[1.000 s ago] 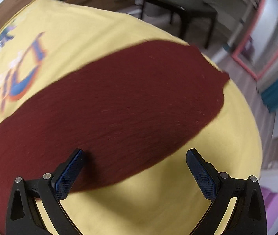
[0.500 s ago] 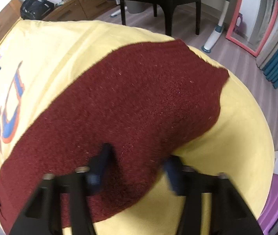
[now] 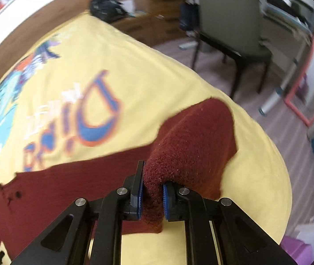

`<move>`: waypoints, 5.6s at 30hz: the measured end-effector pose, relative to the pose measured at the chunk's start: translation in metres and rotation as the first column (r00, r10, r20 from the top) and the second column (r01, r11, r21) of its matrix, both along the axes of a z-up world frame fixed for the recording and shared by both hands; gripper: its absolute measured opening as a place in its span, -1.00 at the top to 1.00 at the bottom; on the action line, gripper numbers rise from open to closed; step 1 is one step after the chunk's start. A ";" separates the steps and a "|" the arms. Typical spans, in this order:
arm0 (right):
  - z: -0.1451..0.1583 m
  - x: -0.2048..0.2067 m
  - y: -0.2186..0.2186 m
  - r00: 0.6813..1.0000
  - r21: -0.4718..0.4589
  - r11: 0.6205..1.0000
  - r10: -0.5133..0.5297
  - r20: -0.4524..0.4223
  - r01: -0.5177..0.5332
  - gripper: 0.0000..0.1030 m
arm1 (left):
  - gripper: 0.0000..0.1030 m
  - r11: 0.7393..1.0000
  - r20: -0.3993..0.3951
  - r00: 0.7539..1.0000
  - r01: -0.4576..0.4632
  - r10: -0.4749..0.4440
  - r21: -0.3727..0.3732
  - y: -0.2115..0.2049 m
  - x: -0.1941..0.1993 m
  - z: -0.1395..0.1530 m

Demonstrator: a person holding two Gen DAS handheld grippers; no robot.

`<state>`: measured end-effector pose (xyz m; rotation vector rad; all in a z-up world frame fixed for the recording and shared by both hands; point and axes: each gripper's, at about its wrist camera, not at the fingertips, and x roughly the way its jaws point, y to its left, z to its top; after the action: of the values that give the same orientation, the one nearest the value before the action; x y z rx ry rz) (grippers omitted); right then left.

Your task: Fold small clothes

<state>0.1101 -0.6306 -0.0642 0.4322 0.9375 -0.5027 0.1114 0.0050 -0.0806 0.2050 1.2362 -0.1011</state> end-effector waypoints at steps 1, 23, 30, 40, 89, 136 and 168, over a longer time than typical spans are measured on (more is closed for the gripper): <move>0.010 0.006 0.017 0.999 -0.002 0.999 0.034 0.018 -0.034 0.74 | -0.98 1.000 -0.002 1.000 -0.004 0.004 -0.012 0.000 0.000 0.001; 0.016 0.137 0.323 0.858 0.091 0.854 0.506 0.083 -0.512 0.74 | -0.98 0.998 0.049 0.998 0.029 -0.026 -0.060 0.015 0.016 0.008; -0.060 0.139 0.373 0.805 0.137 0.808 0.586 -0.092 -0.572 0.72 | -0.98 0.997 0.042 0.999 0.007 -0.004 -0.077 0.033 0.022 -0.004; -0.090 0.127 0.388 0.769 0.075 0.794 0.604 -0.211 -0.603 -0.45 | -0.98 0.997 0.017 1.000 -0.008 0.009 -0.071 0.045 0.018 -0.015; -0.125 0.043 0.185 0.895 0.155 0.918 0.392 -0.213 -0.366 0.70 | -0.98 0.787 -0.004 0.789 0.614 -0.615 0.053 -0.283 0.039 -0.028; -0.127 0.044 0.214 0.877 0.104 0.921 0.390 -0.280 -0.376 0.50 | 0.33 0.978 -0.116 0.988 0.076 -0.100 -0.194 -0.078 0.112 -0.074; -0.097 0.005 0.184 0.895 0.071 0.941 0.336 -0.293 -0.330 -0.05 | 0.54 0.986 -0.165 0.979 0.095 -0.118 -0.141 -0.076 0.151 -0.083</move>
<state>0.1149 -0.4470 -0.1615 0.2050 1.2849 -0.2469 0.2627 -0.0713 -0.1635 0.1492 1.3859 -0.2981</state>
